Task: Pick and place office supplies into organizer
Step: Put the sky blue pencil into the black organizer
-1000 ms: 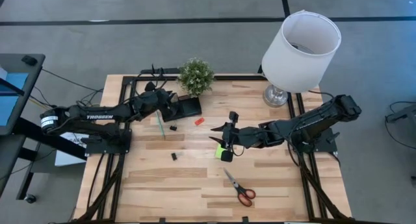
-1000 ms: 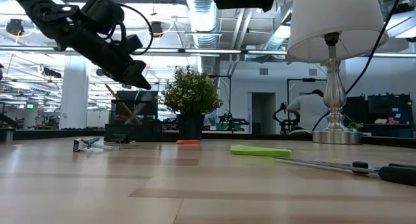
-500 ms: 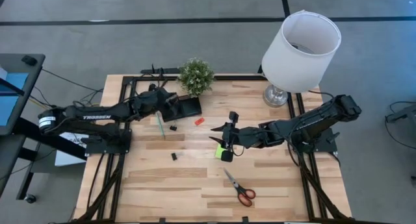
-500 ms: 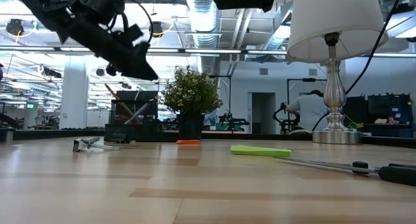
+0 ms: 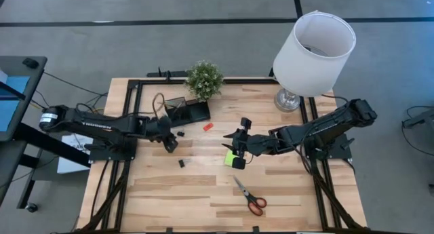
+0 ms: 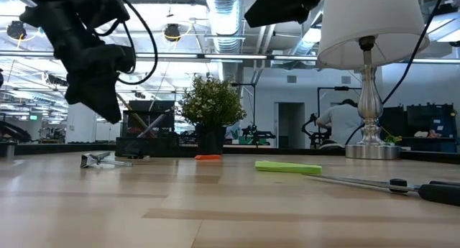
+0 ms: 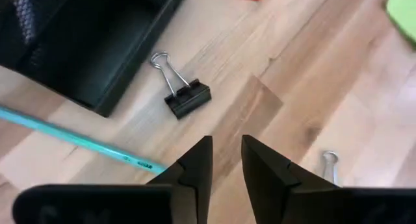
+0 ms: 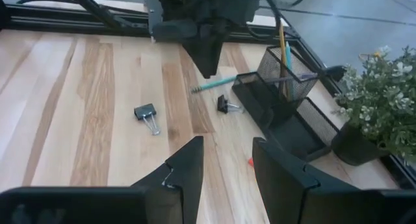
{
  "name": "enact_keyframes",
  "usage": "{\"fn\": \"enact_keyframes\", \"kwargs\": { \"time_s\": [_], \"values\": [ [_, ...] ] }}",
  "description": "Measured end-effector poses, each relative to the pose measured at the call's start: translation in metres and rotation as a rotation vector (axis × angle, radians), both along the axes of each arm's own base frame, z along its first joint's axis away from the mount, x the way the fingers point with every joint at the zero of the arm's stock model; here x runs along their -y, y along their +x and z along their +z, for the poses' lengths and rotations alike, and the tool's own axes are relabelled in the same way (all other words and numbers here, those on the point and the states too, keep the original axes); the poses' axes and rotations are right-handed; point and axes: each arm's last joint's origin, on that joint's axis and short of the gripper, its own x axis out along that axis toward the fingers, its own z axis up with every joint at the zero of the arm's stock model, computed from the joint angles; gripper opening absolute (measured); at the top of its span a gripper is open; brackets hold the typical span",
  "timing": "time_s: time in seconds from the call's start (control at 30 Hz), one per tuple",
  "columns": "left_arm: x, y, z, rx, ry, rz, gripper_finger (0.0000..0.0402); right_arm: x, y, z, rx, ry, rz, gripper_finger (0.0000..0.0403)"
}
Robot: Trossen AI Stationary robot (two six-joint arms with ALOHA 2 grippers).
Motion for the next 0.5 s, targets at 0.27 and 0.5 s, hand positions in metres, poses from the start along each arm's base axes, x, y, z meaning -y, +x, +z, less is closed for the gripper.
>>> {"fn": "enact_keyframes", "kwargs": {
  "time_s": [0.27, 0.5],
  "values": [
    [0.001, -0.002, -0.011, -0.121, 0.189, 0.119, 0.0070, 0.004, 0.007, -0.008, -0.016, 0.053, -0.002, 0.0127],
    [-0.001, -0.007, -0.026, -0.214, 0.192, 0.358, 0.0070, 0.012, 0.034, -0.050, -0.076, 0.070, -0.036, 0.0127]
  ]
}}
